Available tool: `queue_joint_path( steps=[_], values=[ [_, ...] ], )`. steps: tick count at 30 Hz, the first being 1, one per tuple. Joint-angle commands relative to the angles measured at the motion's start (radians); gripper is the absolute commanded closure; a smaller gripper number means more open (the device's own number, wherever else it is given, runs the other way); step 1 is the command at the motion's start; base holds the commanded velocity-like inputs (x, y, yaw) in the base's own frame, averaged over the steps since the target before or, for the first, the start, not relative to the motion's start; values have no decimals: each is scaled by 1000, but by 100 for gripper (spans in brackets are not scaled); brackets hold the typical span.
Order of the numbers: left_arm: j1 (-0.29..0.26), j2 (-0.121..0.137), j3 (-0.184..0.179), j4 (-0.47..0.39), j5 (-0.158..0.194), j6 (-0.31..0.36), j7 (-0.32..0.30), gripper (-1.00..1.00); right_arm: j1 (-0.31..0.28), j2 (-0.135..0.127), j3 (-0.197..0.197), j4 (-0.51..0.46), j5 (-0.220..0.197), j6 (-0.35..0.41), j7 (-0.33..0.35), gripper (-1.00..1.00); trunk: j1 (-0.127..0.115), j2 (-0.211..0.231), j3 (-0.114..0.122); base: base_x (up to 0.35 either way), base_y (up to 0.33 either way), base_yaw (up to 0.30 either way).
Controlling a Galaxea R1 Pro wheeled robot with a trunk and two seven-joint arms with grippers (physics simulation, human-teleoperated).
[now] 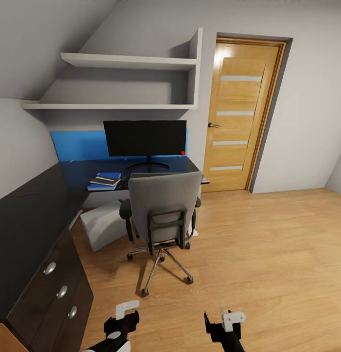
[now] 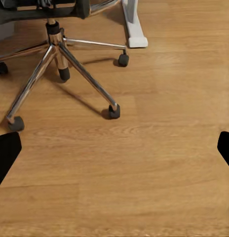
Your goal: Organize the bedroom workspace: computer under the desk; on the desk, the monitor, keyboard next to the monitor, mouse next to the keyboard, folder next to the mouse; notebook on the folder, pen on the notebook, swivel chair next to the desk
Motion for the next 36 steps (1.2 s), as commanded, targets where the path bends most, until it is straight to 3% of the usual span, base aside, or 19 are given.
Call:
queue_joint_path(
  steps=[1,3,10,12,18,21,28,36],
  values=[
    [27,0,-10,0,6,-5,2,-100,20,0,9,1,-3,-19,-7,-100,-4,7,2,0,0,0],
    [79,1,-10,1,5,-14,1,-100,51,0,9,15,-2,-56,-8,-100,-12,21,9,0,0,0],
    [155,21,-11,1,5,-79,-2,-100,70,0,9,75,0,-72,-8,-100,-39,70,31,0,0,0],
    [206,37,-12,1,3,-90,-2,-100,73,-3,9,83,2,-69,-7,-100,-46,84,37,0,0,0],
    [255,81,-13,1,2,-94,-4,-100,74,-3,11,86,3,-69,-6,-100,-69,126,56,0,0,0],
    [260,86,-14,1,2,-94,-4,-100,74,-4,11,86,3,-69,-6,-100,-81,147,65,0,0,0],
    [339,83,-19,1,-1,-93,-4,-100,74,-3,11,86,3,-69,-6,-100,-108,196,87,0,0,0],
    [352,85,-20,1,-1,-95,1,-100,74,-3,12,86,3,-69,-6,-100,-138,252,112,0,0,0]
  ],
)
